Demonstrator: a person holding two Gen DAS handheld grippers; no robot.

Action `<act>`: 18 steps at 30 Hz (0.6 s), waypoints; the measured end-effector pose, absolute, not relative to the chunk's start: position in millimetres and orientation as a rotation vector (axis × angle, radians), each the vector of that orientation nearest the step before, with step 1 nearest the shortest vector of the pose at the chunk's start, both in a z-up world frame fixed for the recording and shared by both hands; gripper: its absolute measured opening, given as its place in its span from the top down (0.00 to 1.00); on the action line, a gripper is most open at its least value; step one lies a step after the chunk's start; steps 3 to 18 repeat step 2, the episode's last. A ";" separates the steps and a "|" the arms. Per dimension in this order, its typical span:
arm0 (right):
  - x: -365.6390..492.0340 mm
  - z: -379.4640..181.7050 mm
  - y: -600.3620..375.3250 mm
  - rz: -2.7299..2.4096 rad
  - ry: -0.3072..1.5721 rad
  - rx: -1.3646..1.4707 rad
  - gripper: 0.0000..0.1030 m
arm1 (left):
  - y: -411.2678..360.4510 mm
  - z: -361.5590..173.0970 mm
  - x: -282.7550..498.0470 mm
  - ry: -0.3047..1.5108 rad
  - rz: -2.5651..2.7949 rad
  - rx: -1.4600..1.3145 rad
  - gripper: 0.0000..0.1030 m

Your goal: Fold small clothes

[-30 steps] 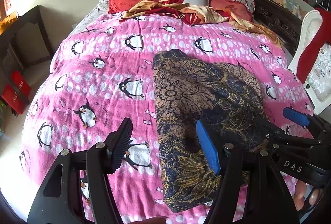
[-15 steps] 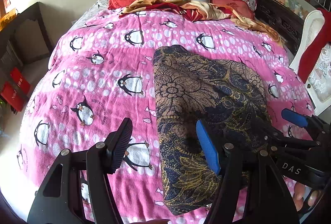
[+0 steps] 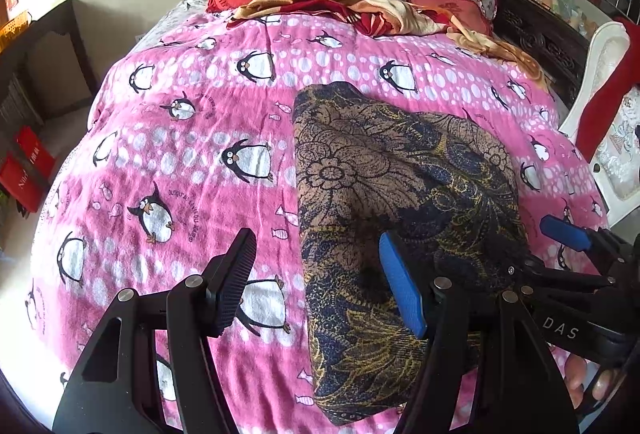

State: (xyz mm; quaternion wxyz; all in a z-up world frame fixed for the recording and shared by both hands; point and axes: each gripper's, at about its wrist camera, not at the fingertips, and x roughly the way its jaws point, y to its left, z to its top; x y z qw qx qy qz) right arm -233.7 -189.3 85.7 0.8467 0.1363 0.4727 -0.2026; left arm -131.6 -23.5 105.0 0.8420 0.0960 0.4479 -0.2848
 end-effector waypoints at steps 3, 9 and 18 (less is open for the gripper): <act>-233.3 84.7 -189.5 -0.424 0.998 0.287 0.18 | -23.0 102.8 -129.0 0.950 -0.603 0.203 0.37; -233.3 84.7 -189.5 -0.424 0.998 0.287 0.18 | -23.0 102.8 -129.0 0.950 -0.603 0.203 0.37; -233.3 84.7 -189.5 -0.424 0.998 0.287 0.18 | -23.0 102.8 -129.0 0.950 -0.603 0.203 0.37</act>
